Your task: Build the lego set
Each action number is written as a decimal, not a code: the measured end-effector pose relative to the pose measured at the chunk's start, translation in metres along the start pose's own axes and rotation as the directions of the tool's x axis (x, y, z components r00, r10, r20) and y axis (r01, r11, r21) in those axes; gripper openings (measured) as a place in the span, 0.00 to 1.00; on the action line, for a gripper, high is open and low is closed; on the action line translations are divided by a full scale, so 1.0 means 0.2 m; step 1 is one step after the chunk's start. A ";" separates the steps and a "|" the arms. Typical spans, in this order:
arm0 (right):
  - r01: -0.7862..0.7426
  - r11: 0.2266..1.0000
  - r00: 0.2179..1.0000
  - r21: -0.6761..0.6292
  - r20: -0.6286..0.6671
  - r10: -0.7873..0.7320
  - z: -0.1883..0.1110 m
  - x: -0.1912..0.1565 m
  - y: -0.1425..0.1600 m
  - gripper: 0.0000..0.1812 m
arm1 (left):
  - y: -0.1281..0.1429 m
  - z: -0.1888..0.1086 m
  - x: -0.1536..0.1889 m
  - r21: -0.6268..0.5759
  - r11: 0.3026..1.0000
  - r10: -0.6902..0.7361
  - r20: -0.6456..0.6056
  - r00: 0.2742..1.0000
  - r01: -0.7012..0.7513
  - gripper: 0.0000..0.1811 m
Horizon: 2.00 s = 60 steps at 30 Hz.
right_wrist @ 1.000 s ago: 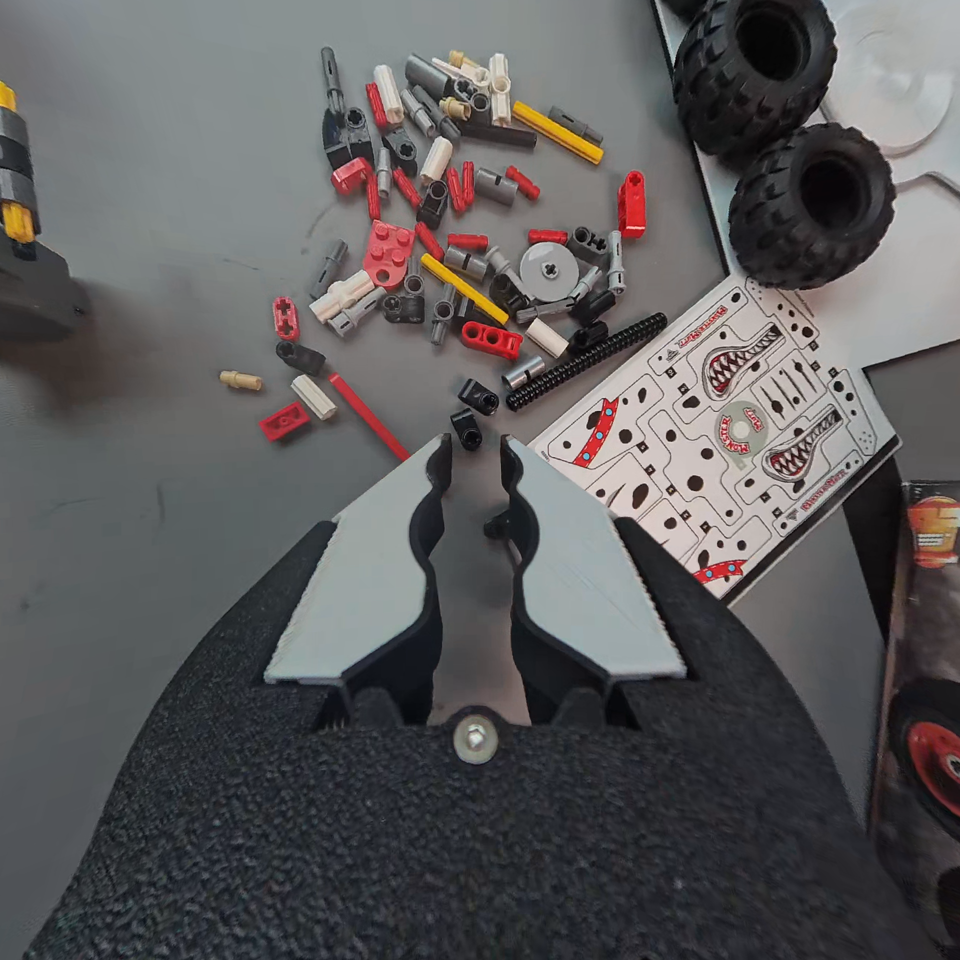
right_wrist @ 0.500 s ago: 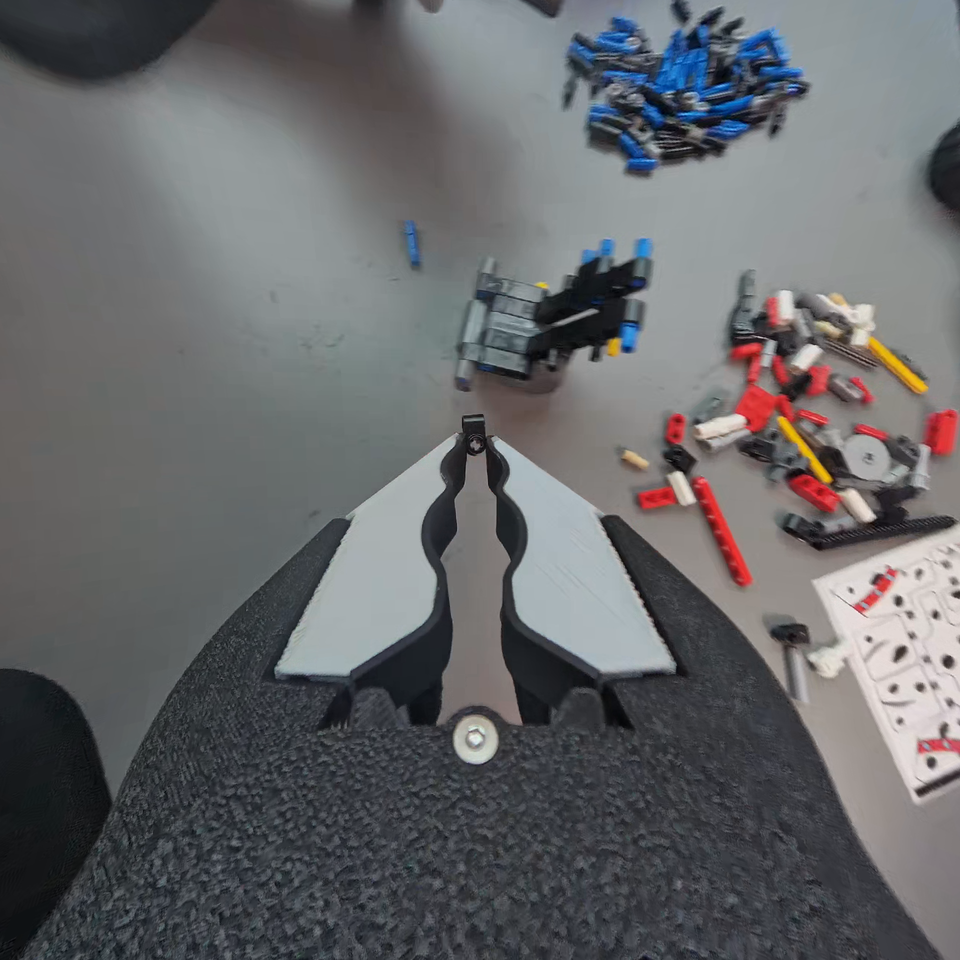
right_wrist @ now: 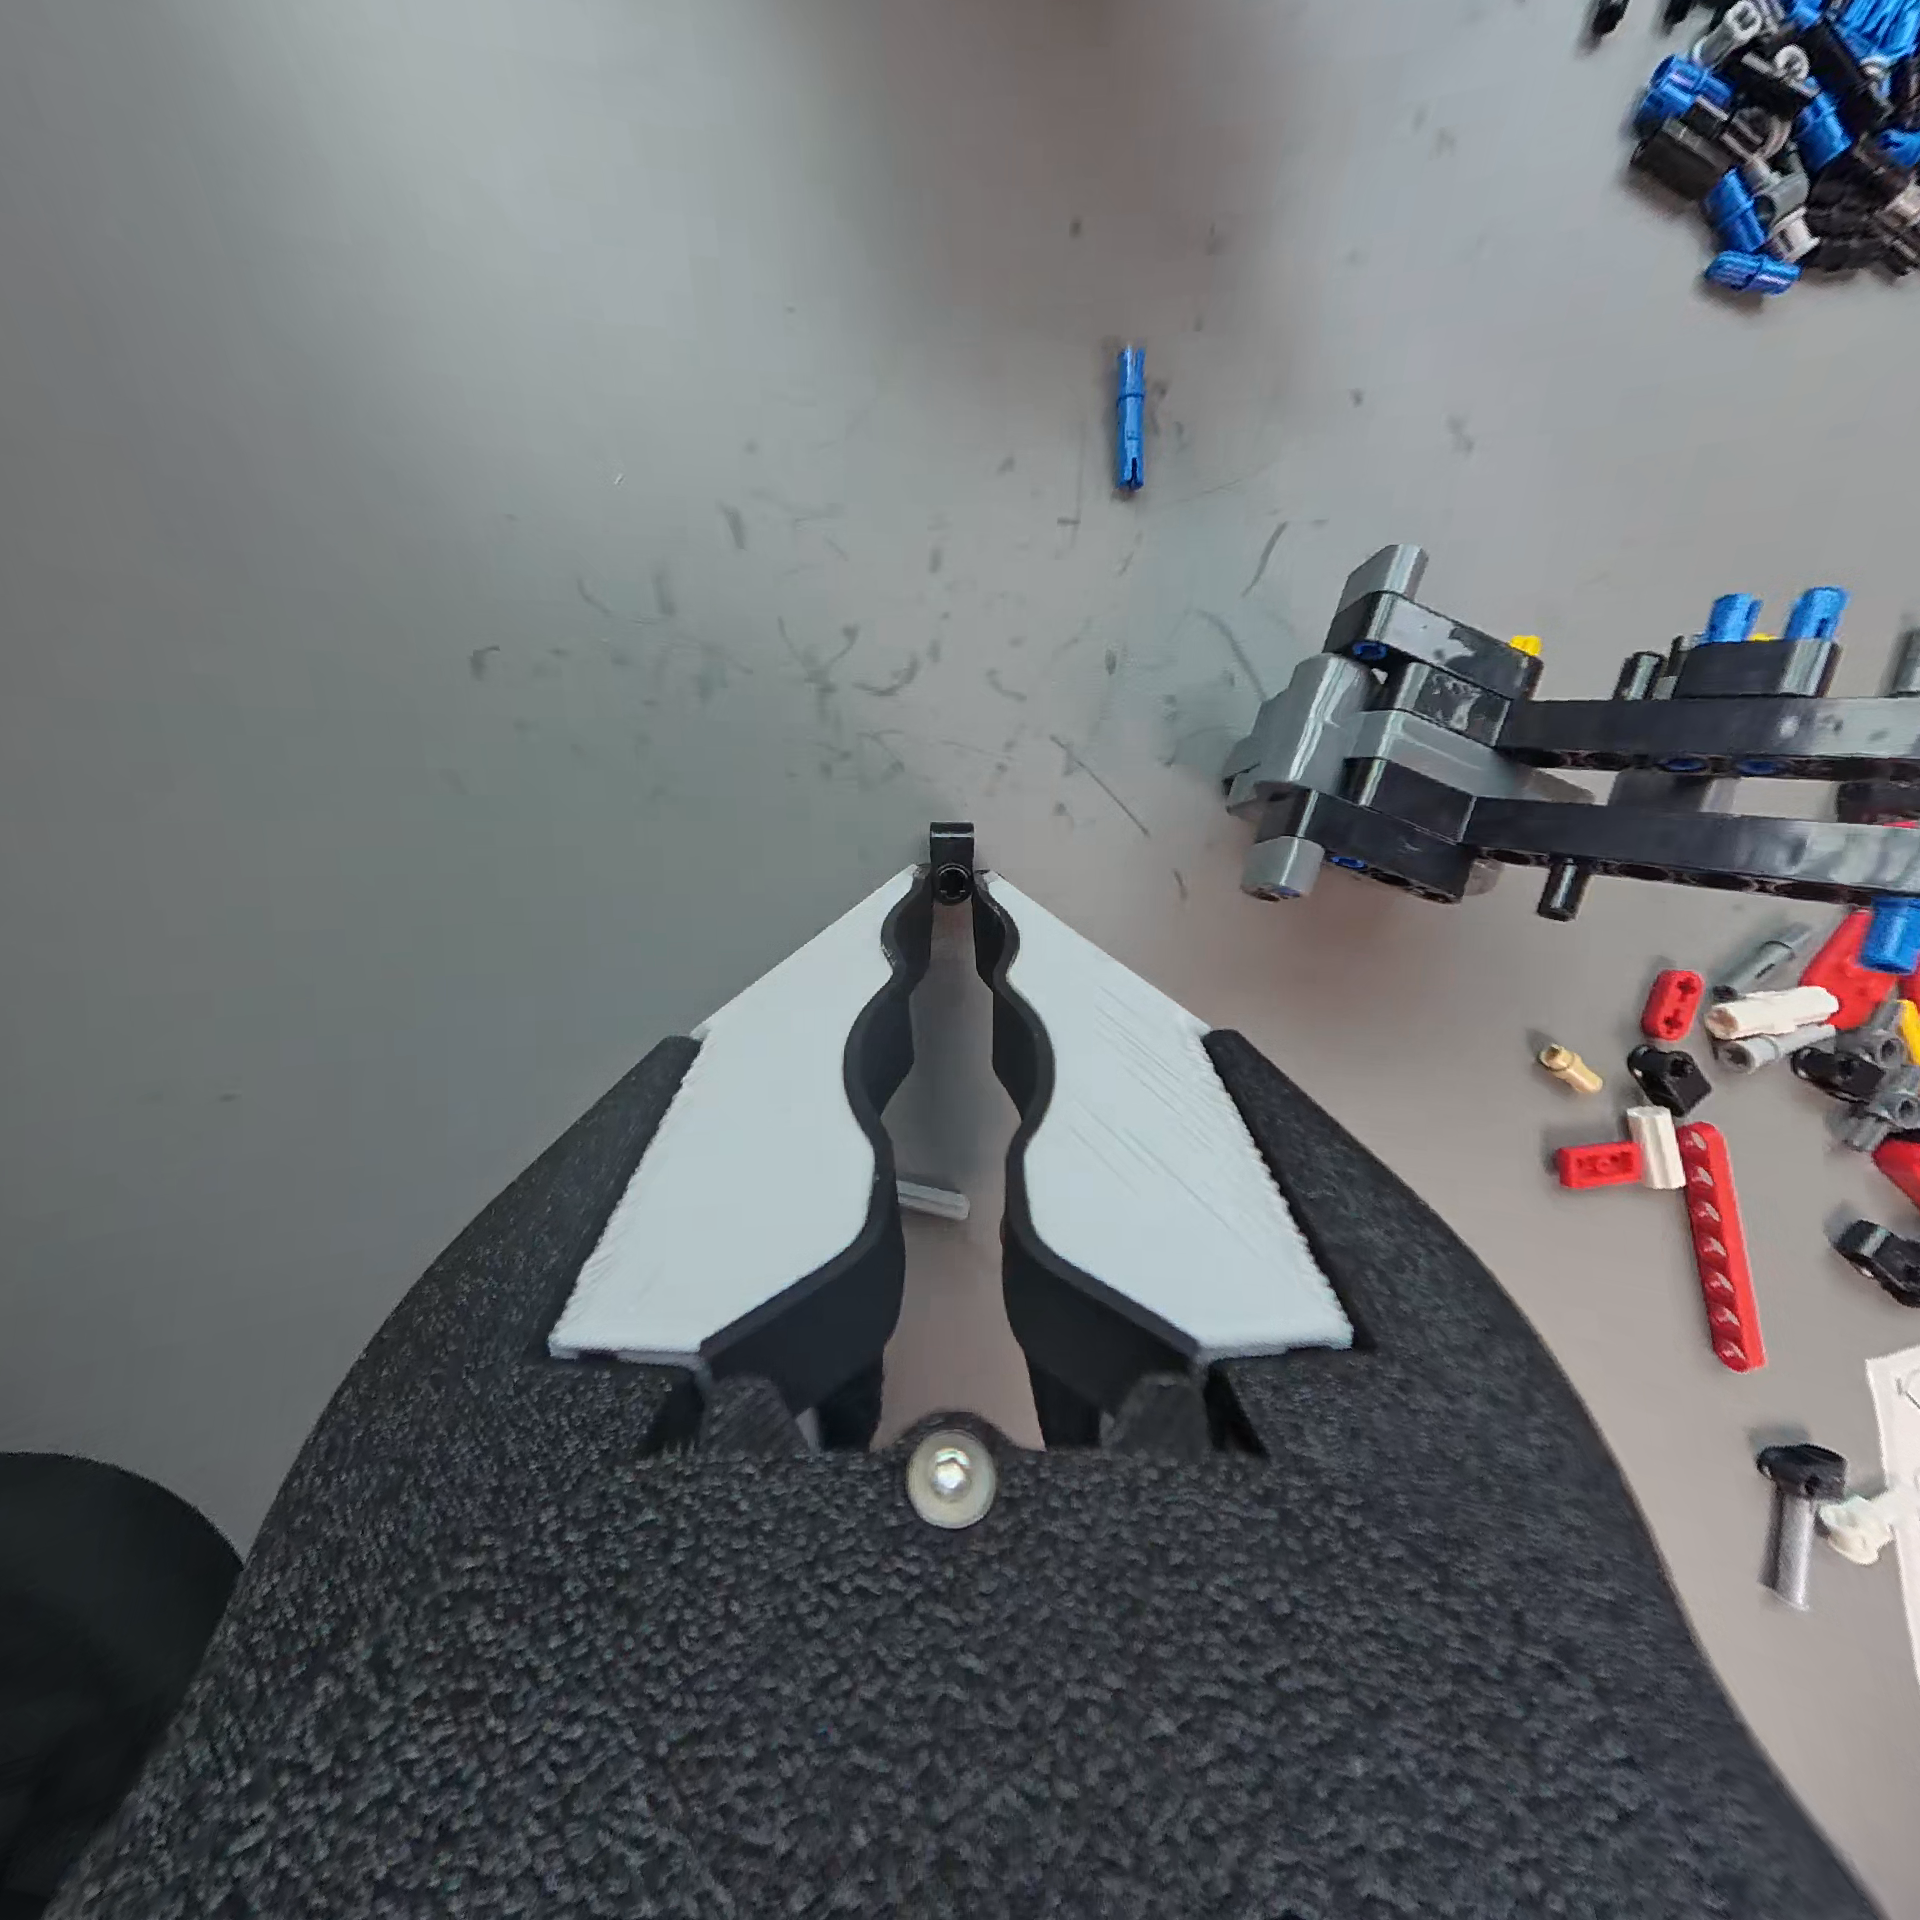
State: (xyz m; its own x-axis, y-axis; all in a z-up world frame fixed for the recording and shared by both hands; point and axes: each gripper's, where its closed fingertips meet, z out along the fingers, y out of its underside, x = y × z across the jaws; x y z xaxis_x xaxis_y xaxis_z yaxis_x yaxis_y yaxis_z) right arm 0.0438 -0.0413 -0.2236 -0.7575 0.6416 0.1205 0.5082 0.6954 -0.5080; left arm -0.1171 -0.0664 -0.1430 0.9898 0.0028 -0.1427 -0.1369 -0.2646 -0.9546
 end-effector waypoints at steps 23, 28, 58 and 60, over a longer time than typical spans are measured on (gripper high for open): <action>-0.150 0.748 0.910 0.646 -0.206 0.361 -0.57 0.25 -0.19 0.16 | 0.33 -0.04 -0.25 -0.340 0.918 -0.161 0.157 0.975 0.206 0.15; -0.206 0.707 0.854 0.677 -0.227 0.467 -0.62 0.18 -0.04 0.12 | 0.43 -0.04 -0.22 -0.436 0.880 -0.162 0.095 0.982 0.188 0.07; -0.268 0.650 0.797 0.711 -0.214 0.564 -0.60 0.19 0.12 0.10 | 0.44 0.03 -0.13 -0.483 0.875 -0.059 -0.025 0.998 0.040 0.04; -0.271 0.651 0.797 0.709 -0.214 0.564 -0.59 0.19 0.12 0.10 | 0.44 0.03 -0.12 -0.484 0.874 -0.062 -0.027 0.998 0.041 0.03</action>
State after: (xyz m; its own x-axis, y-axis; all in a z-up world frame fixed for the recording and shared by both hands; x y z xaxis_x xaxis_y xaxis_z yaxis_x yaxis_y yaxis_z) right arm 0.0757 0.0372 -0.1307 -0.2297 0.9732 -0.0085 0.2455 0.0495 -0.9681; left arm -0.1537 -0.0847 -0.2238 0.9971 -0.0069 -0.0758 -0.0591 -0.6975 -0.7141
